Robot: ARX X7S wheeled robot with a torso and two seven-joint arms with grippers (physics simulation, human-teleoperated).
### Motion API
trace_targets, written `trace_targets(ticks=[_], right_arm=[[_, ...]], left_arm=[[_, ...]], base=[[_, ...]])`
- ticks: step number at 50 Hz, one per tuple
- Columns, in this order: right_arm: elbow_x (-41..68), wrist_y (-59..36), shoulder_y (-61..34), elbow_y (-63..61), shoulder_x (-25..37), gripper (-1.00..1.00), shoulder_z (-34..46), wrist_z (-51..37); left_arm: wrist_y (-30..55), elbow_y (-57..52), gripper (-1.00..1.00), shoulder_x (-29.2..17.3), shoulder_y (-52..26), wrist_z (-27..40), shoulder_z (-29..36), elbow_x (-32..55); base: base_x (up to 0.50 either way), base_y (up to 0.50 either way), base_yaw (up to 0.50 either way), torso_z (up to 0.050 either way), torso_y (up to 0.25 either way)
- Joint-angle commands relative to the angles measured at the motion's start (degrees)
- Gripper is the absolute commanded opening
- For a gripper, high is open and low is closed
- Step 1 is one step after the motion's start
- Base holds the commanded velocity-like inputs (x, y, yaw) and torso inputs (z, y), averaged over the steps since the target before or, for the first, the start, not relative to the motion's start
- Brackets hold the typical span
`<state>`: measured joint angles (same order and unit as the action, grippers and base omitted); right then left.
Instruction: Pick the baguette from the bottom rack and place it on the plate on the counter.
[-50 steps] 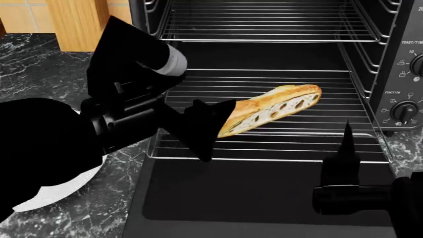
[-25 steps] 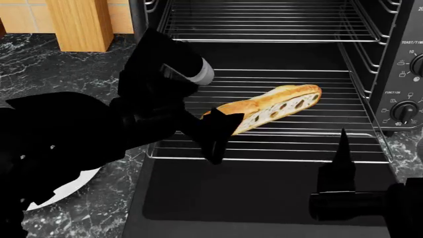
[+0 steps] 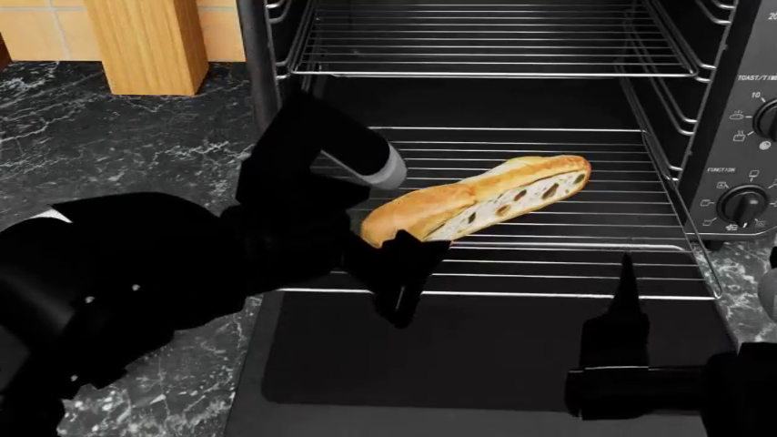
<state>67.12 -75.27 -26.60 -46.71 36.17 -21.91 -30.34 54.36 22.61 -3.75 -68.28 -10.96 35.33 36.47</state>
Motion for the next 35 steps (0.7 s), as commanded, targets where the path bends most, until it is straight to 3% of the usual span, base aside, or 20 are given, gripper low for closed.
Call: trace_targets(ticks=[1,14,15,30,35], right_arm=[[-1.6,1.4,1.4,0.0,-0.1,1.0,0.1,0.5],[-1.6,2.1,2.1,0.1,0.2,1.0,0.2,0.3],[-1.2,2.0,1.9,0.1,0.2,1.0,0.2,0.1],[-0.8,2.6,2.1,0.3,0.7,1.0,0.2,-0.2],[-0.7,2.9,2.6,0.1,0.9,1.0,0.1,-0.3]], left_arm=[[-1.0,3.1,1.0,0.4,-0.1,-0.5,0.6,-0.2],[-0.4,2.8,1.0,0.0,-0.1,-0.3,1.3,1.0],[-0.4,2.8,-1.0,0.1,-0.2,-0.1,1.2,1.1],[1.3,-3.0,-1.0,-0.5,-0.9,2.4,0.2,3.5],[-2.1,-4.8,-1.0,-0.6,-0.8,4.4,-1.0,2.7]], base=[[0.0,0.0,0.0,0.0,0.0],[0.0,0.0,0.0,0.0,0.0],[0.0,0.0,0.0,0.0,0.0],[0.0,0.0,0.0,0.0,0.0],[0.0,0.0,0.0,0.0,0.0]])
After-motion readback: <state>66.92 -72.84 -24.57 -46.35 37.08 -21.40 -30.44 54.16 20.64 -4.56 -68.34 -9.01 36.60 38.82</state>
